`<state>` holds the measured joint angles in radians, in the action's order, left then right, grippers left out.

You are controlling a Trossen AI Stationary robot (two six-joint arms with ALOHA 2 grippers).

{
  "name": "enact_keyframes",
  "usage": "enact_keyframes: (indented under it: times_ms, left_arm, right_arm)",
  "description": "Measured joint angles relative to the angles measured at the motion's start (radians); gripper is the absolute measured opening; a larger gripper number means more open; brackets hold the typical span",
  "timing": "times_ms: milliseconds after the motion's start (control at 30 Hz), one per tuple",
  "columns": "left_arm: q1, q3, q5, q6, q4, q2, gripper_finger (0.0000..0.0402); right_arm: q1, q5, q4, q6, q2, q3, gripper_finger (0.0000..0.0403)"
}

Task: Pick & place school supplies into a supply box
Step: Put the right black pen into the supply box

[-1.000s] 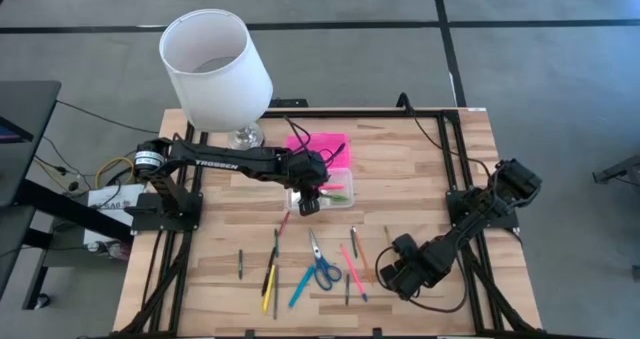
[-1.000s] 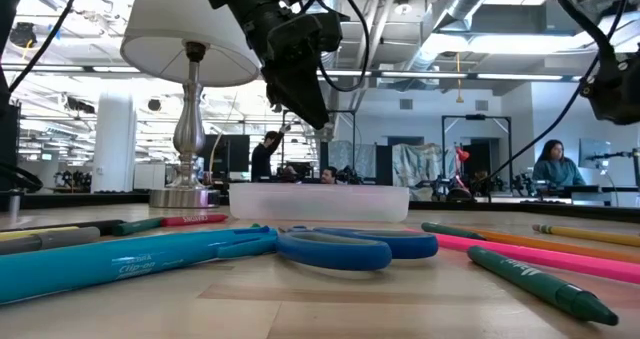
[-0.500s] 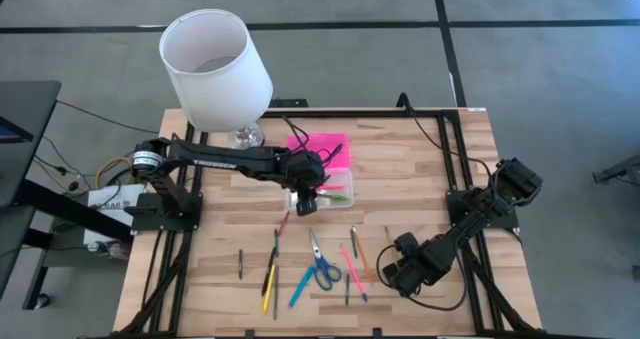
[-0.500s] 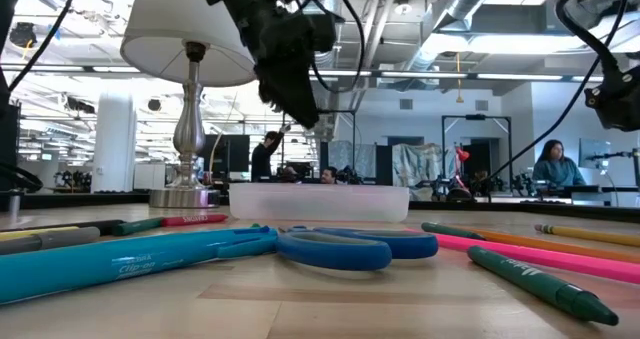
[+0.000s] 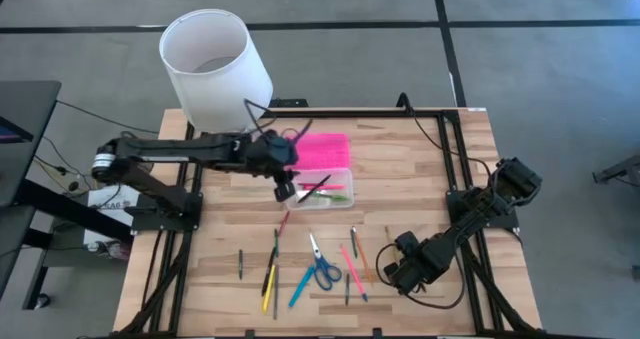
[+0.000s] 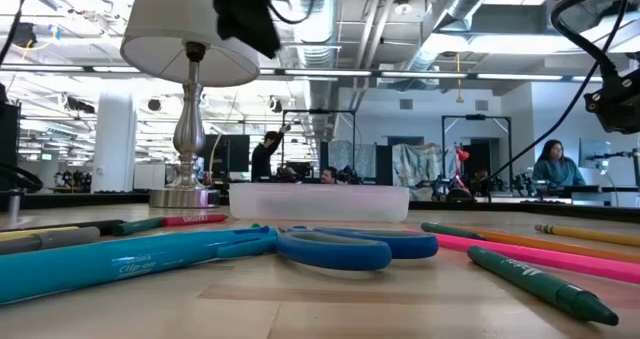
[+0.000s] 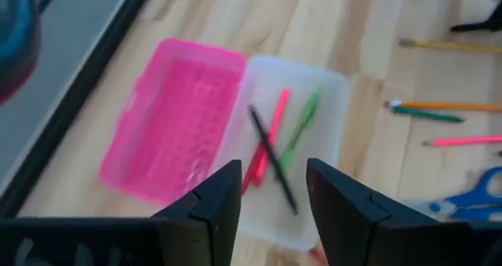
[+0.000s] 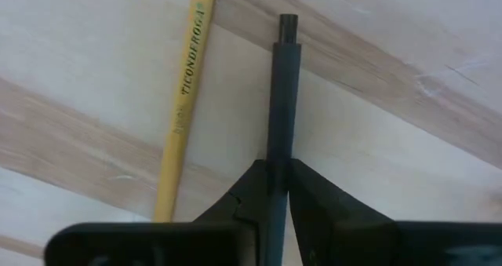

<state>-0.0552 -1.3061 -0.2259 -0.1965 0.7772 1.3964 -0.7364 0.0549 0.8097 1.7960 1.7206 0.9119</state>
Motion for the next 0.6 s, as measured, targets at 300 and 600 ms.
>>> enact_keyframes:
  times_ms: [300,600]
  left_arm:
    - [0.065,0.002,-0.102,-0.064,0.131,-0.039,0.0139]
    - [0.13,0.002,-0.196,-0.142,0.27,-0.033,0.0139]
  right_arm:
    - [-0.001,-0.011,-0.002,-0.025,0.0,0.0,0.0015]
    - [-0.003,-0.028,-0.006,-0.045,0.001,-0.001,0.0013]
